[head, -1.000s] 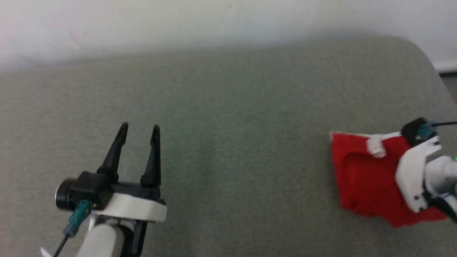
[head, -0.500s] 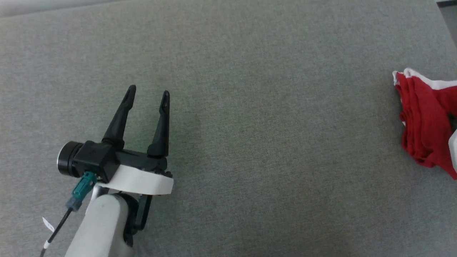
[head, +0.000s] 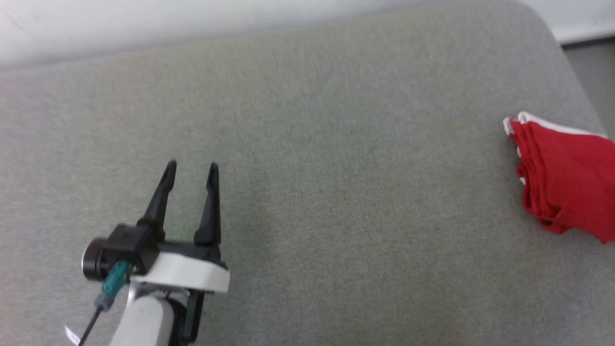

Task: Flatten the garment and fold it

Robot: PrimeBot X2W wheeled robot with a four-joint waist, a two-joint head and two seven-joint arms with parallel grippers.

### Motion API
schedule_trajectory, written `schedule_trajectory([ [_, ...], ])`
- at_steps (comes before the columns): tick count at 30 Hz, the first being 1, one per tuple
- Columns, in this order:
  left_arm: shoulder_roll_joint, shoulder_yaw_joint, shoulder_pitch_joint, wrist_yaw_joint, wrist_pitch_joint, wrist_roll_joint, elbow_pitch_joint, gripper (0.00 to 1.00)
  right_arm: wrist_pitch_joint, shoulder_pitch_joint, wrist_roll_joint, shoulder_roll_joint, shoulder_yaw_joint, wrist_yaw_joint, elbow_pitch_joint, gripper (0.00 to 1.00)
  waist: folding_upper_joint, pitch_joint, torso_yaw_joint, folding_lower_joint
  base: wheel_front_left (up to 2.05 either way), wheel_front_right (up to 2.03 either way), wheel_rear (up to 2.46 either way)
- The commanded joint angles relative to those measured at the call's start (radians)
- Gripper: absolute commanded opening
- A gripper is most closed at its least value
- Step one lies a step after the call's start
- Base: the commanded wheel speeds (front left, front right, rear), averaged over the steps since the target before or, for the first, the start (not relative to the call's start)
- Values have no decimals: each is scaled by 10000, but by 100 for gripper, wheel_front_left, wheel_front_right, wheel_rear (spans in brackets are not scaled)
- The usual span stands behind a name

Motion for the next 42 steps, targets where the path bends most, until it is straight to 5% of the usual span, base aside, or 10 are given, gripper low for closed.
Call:
schedule_trajectory([
  [1, -95, 157, 344, 95, -45, -26, 6, 100, -145, 525, -70, 269, -127, -19, -416, 100, -1, -1163, 397, 2, 0, 0, 0],
  [13, -149, 697, 1734, 262, -46, 78, 249, 100, 364, 3254, 843, 2397, 590, -19, -3894, 100, -1, -2617, 1357, 2, 0, 0, 0],
  [22, 451, 1227, 2062, 153, -47, 109, 670, 100, -344, 3432, 1527, 4223, 1368, -19, -5553, 100, -1, -2801, 1932, 2, 0, 0, 0],
  [32, 1009, 1651, 2380, -736, -47, -267, 717, 100, -699, 4269, 1856, 4732, 1136, -19, -6844, 100, -1, -2886, 2004, 2, 0, 0, 0],
  [42, 728, 1759, 2661, -574, -47, 318, 815, 100, -840, 5084, 2063, 4745, 872, -19, -7210, 100, -1, -2935, 1987, 2, 0, 0, 0],
])
